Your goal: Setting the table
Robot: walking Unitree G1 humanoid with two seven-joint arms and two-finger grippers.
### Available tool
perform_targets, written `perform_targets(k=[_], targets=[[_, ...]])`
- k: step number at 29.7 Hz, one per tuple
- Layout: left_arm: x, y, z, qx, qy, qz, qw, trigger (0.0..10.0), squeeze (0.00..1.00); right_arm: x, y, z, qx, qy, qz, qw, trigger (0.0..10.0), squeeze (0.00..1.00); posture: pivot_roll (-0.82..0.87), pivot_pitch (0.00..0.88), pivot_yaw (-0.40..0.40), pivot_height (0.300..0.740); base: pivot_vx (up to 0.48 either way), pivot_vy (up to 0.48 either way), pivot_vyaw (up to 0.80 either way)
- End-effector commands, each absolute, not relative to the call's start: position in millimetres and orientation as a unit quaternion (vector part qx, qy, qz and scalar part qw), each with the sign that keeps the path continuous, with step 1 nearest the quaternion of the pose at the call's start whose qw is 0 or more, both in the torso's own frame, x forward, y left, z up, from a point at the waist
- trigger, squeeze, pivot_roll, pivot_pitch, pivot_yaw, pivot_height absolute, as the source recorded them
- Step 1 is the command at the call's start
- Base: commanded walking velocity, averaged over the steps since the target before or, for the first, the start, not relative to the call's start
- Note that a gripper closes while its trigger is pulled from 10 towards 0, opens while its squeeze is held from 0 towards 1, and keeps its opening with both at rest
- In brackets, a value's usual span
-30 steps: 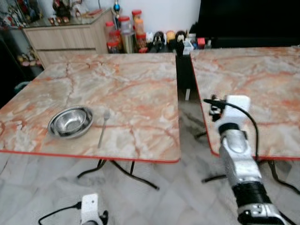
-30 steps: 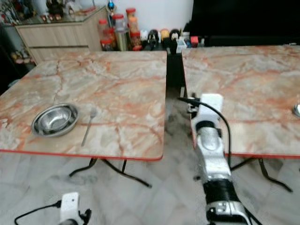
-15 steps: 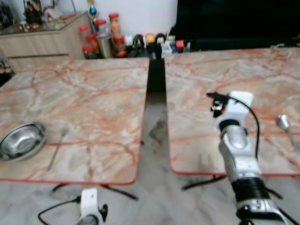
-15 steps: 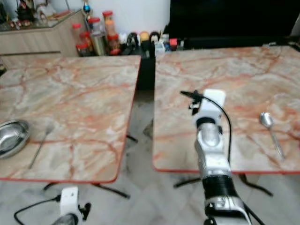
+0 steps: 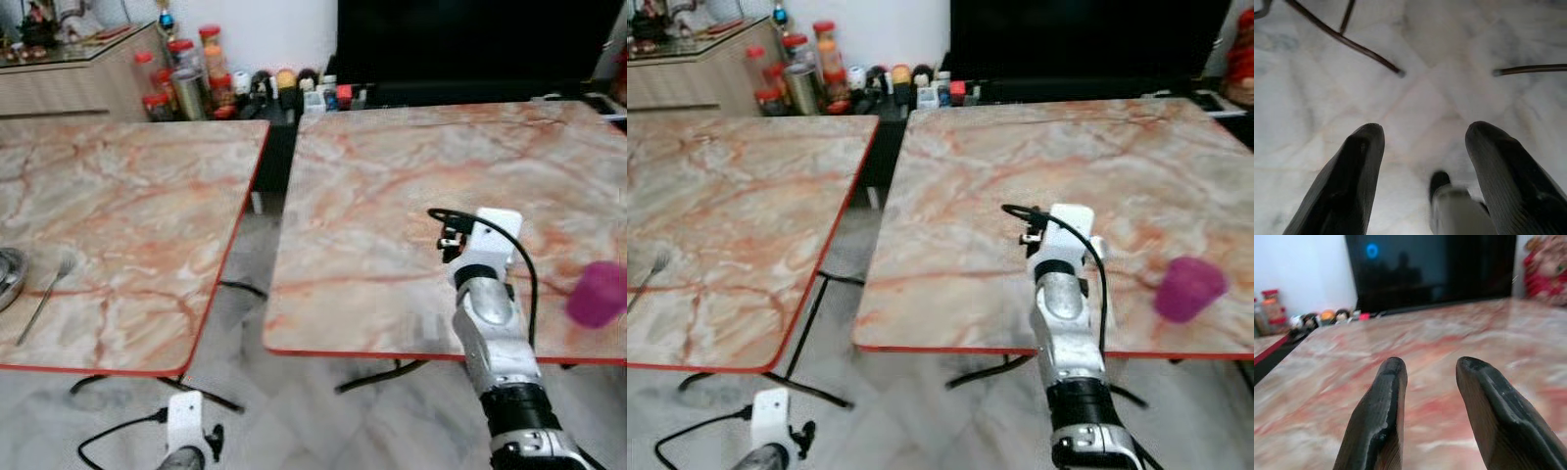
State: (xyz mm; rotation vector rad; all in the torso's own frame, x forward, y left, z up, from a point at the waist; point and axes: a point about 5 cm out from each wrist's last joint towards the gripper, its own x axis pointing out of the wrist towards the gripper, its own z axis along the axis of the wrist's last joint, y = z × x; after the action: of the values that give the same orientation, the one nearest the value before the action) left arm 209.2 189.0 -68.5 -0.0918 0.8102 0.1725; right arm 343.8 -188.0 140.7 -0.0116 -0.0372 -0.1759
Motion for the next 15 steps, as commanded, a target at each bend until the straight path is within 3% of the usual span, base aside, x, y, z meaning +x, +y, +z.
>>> perform_targets(k=[1, 15], targets=[[207, 202, -68, -0.036, 0.398, 0.097, 0.911, 10.0, 0.0, 341, -183, 135, -0.009, -0.005, -0.083, 0.996, 10.0, 0.0, -0.05, 0.0, 0.074, 0.74, 0.0, 0.0, 0.0], [206, 202, -69, -0.029, 0.404, 0.094, 0.91, 10.0, 0.0, 343, -192, 134, -0.024, 0.006, -0.096, 0.995, 10.0, 0.0, -0.05, 0.0, 0.075, 0.74, 0.0, 0.0, 0.0]])
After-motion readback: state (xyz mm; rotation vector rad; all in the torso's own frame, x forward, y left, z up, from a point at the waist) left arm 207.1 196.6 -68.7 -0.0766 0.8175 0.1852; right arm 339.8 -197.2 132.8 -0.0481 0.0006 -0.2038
